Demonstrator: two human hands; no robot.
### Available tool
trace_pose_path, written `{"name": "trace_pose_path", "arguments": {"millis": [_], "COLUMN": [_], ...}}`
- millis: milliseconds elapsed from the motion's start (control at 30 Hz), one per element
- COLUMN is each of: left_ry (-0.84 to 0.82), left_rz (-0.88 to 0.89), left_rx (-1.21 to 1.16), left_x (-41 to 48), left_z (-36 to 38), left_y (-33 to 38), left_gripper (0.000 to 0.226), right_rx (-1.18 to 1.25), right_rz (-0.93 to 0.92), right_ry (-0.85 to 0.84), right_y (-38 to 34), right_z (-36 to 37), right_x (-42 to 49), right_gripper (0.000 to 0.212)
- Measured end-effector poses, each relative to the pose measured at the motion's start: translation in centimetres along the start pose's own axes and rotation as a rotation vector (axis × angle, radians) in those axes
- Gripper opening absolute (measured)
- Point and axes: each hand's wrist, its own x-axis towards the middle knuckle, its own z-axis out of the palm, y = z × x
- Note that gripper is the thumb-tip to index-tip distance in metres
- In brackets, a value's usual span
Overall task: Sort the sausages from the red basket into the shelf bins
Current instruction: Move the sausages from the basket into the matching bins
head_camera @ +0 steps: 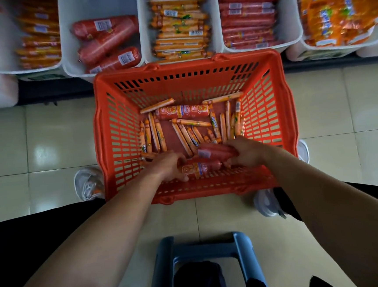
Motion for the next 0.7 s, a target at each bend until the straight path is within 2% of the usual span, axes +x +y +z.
{"name": "trace_pose_path", "arguments": {"millis": [133, 233, 367, 533, 700], "left_ry": [-0.012, -0.020, 0.014, 0.064, 0.222], "left_rz": [0.030, 0.042, 0.044, 0.101, 0.127], "left_rx": [-0.045, -0.076, -0.151, -0.362, -0.507], "left_x": [-0.2, -0.2, -0.4, -1.7, -4.6], "left_z": [-0.5, -0.8, -1.3, -4.0, -7.8], "left_y": [0.4, 0.1, -0.7, -0.5, 0.2], "left_gripper": [0.066, 0.064, 0.067, 0.061, 0.057], "right_rx": [0.119, 0.218, 0.265, 0.294, 0.290], "right_rz": [0.022, 0.016, 0.015, 0.017, -0.019], "right_ry": [0.232, 0.338, 0.380, 0.439, 0.526], "right_y": [-0.3, -0.7, -1.6, -2.9, -5.2], "right_z": [-1.9, -2.9, -3.7, -4.5, -6.9], "right_x": [-0.1, -0.2, -0.7, -1.5, -3.9], "right_gripper": [0.061, 0.057, 0.045, 0.052, 0.056]}}
